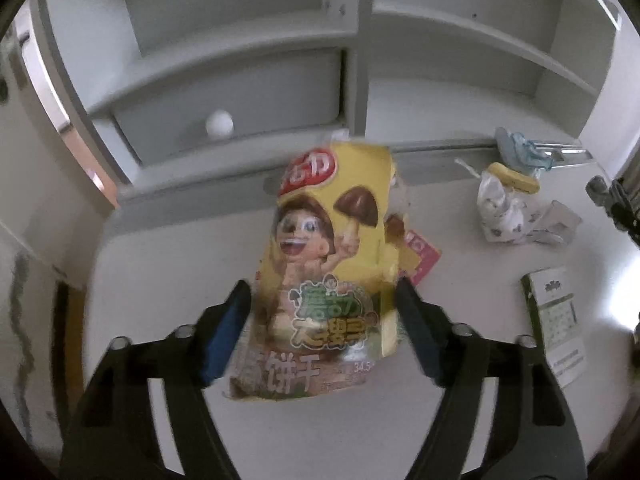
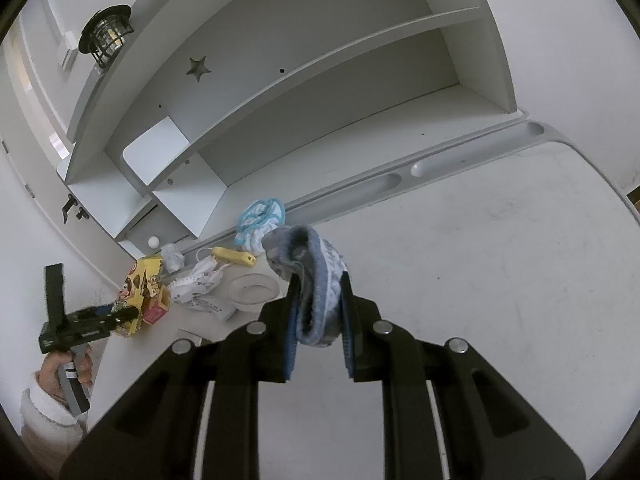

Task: Collect trash
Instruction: 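Lift the yellow snack bag with the left tool, holding the grey cloth, then carry the snack bag and grey cloth over the bin and open both tools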

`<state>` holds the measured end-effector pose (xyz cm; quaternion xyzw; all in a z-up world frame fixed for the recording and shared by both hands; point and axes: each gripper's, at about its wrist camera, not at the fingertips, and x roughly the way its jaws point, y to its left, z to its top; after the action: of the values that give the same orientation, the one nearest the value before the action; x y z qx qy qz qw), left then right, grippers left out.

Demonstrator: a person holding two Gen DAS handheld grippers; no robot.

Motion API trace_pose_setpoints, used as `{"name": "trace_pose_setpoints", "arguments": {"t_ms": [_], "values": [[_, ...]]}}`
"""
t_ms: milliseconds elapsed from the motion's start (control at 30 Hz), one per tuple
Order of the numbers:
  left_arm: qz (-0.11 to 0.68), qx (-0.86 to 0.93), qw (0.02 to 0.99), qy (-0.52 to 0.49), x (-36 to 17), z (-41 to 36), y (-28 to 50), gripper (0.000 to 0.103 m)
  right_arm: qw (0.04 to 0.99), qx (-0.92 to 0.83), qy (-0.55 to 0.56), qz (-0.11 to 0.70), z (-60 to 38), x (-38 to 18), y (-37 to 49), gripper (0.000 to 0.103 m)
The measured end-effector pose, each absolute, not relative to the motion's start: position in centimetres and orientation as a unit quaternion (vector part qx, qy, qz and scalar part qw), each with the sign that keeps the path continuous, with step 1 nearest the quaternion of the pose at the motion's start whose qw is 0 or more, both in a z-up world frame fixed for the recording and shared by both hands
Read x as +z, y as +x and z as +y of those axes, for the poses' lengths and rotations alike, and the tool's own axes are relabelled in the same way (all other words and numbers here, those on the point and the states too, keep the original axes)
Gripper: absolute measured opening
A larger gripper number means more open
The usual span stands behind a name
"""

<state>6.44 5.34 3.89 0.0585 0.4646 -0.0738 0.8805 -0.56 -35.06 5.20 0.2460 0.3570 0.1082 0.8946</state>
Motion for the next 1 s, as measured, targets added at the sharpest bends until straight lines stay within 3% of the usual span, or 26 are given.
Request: {"name": "trace_pose_setpoints", "arguments": {"t_ms": [33, 100, 133, 400, 800, 1000], "values": [[0.461, -0.074, 0.882, 0.056, 4.0, 5.5, 6.5, 0.054, 0.895, 0.108, 0.246, 0.357, -35.1, 5.2, -0.6, 0.017], [0.449, -0.090, 0.888, 0.030, 4.8, 6.3, 6.4, 0.030, 0.894, 0.109, 0.246, 0.358, -35.1, 5.2, -0.6, 0.017], [0.453, -0.093, 0.886, 0.025, 5.0, 6.5, 6.4, 0.027, 0.894, 0.109, 0.246, 0.358, -35.1, 5.2, -0.6, 0.017], [0.420, -0.082, 0.903, 0.034, 5.4, 5.9, 5.2, 0.020, 0.894, 0.107, 0.250, 0.356, -35.2, 5.2, -0.7, 0.017], [0.351, -0.069, 0.932, 0.051, 10.9, 5.1, 2.0, 0.020, 0.902, 0.098, 0.241, 0.344, -35.2, 5.6, -1.3, 0.017], [0.307, -0.150, 0.935, 0.095, 13.8, -3.3, -1.8, 0.020, 0.921, 0.089, 0.243, 0.290, -37.3, 9.6, -6.6, 0.017]]}}
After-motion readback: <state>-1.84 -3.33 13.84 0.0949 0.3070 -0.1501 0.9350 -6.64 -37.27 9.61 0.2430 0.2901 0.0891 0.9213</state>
